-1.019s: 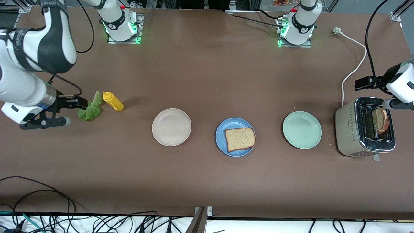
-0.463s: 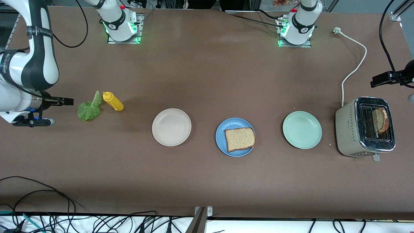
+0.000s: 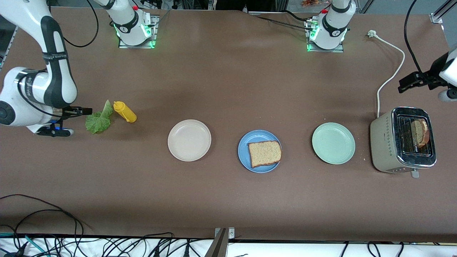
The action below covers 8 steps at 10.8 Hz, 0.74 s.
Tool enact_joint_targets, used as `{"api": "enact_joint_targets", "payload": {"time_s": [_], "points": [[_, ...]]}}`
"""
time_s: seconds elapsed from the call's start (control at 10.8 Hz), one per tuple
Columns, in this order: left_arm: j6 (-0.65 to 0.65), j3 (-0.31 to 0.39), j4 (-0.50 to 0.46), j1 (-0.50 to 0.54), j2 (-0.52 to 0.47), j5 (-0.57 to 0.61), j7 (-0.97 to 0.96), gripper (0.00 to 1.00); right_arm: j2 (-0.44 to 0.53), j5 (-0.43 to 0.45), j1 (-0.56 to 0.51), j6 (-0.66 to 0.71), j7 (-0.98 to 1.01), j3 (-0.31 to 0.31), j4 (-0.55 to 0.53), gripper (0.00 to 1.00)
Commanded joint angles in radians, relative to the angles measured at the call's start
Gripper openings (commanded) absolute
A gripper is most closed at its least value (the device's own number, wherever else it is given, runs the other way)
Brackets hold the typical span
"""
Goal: Make sandwich in blue plate with both arms
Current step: 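Lower the right gripper onto the lettuce leaf and grasp it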
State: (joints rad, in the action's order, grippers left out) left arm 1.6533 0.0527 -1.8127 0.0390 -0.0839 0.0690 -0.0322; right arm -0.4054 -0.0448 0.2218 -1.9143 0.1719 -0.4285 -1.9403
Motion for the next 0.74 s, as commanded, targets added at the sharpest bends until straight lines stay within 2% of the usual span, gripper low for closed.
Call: {"api": "enact_joint_targets", "payload": {"time_s": [0.0, 0.28, 0.65], "points": [[-0.001, -0.036, -0.005, -0.004, -0.048, 0.012, -0.026, 1.00, -0.010, -0.062, -0.007, -0.066, 0.015, 0.008, -0.089, 1.00], [-0.001, -0.039, 0.059, -0.013, -0.025, 0.000, -0.028, 1.00, -0.064, -0.084, -0.007, -0.090, 0.015, 0.010, -0.089, 1.00], [-0.004, -0.040, 0.137, -0.018, 0.033, 0.002, -0.025, 1.00, -0.116, -0.208, -0.007, -0.169, 0.026, 0.013, -0.089, 1.00]]}}
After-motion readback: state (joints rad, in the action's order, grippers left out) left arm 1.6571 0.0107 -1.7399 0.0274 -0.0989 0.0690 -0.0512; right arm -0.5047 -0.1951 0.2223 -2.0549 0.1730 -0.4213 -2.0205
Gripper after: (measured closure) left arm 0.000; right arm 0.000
